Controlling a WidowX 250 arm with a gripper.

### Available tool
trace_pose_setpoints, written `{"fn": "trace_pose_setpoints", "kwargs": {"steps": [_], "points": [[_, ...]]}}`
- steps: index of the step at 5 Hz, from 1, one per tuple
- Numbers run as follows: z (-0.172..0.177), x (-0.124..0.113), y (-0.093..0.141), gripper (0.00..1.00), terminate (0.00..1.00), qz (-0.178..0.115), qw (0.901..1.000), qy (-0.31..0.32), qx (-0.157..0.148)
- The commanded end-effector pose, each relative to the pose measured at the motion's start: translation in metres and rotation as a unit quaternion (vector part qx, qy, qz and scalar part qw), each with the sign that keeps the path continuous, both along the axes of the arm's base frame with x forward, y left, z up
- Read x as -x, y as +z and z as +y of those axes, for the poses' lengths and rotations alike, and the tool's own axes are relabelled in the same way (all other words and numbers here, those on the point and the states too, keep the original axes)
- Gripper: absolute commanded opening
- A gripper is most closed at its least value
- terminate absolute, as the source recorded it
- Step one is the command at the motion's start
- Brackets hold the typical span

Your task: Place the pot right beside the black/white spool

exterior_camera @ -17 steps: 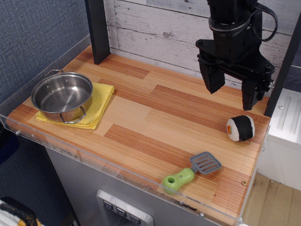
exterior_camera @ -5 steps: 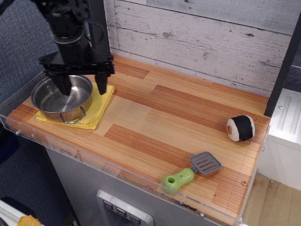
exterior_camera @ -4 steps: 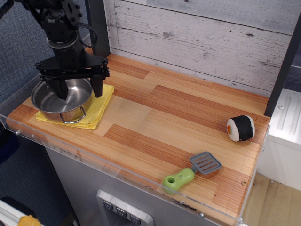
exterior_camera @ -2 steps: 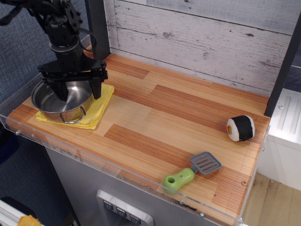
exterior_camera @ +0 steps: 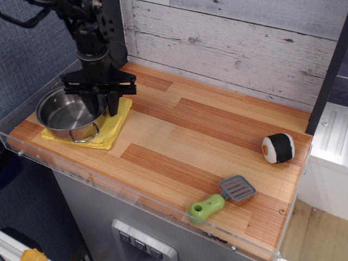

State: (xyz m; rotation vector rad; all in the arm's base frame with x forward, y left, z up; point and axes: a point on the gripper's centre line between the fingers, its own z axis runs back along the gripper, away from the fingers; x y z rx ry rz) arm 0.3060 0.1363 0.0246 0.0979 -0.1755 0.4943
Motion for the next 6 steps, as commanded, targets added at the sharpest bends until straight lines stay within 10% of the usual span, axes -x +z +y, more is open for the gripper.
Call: {"fn": "trace_pose_setpoints", "kwargs": {"steps": [1,6], "points": [[-0.003,0.010,0.021,0.00,0.00,-0.025,0.9996,-0.004,-0.011],[-0.039,-0.013,0.082,0.00,0.00,-0.071,0.9952,-0.055,-0.039]]}}
